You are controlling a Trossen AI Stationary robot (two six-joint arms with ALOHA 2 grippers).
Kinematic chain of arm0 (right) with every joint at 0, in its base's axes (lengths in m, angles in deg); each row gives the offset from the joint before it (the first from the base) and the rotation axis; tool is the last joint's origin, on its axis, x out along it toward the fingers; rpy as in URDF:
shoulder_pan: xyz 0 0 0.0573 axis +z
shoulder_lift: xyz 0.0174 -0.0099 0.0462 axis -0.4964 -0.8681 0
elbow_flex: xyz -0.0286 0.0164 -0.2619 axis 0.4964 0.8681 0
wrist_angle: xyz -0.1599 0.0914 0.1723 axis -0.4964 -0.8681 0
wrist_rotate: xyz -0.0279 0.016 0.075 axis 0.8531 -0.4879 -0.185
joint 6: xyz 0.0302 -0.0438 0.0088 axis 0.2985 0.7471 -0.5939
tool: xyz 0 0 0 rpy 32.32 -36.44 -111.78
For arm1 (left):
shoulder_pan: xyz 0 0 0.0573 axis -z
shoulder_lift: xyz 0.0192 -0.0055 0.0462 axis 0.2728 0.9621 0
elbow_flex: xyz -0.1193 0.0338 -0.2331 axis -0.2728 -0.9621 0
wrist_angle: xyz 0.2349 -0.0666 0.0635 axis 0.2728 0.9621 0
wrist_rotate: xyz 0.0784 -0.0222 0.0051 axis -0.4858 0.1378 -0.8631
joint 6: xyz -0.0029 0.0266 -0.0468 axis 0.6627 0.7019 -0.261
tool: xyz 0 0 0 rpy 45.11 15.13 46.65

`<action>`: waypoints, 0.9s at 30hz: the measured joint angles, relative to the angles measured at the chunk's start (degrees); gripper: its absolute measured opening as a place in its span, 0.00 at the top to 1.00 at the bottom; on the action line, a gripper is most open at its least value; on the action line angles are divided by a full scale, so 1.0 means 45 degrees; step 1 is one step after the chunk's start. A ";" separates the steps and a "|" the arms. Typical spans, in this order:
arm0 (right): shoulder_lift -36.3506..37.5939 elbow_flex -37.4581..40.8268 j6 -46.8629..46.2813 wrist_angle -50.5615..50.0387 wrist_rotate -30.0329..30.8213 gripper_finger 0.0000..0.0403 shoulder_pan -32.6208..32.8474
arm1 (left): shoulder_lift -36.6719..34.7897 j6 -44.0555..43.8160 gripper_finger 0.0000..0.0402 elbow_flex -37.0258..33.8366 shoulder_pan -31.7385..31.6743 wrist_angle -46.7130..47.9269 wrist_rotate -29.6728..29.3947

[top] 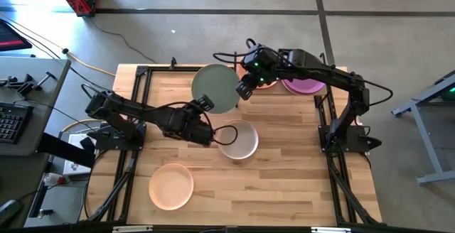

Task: Place and stack plates onto a shelf
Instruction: Stack the blue plate on top of the brown plate on the shelf

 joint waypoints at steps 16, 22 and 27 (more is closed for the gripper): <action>0.0015 0.0000 -0.0034 0.0121 -0.0003 0.83 0.0000 | 0.0000 0.1031 0.99 0.0000 0.0000 -0.1455 -0.0751; 0.0015 0.0000 -0.0065 0.0108 -0.0020 0.98 -0.0034 | 0.0000 0.1019 0.99 0.0000 0.0010 -0.1589 -0.0631; 0.0015 0.0000 -0.0236 0.0019 -0.0199 0.99 -0.0066 | 0.0000 0.0999 0.98 0.0000 0.0010 -0.2137 -0.0443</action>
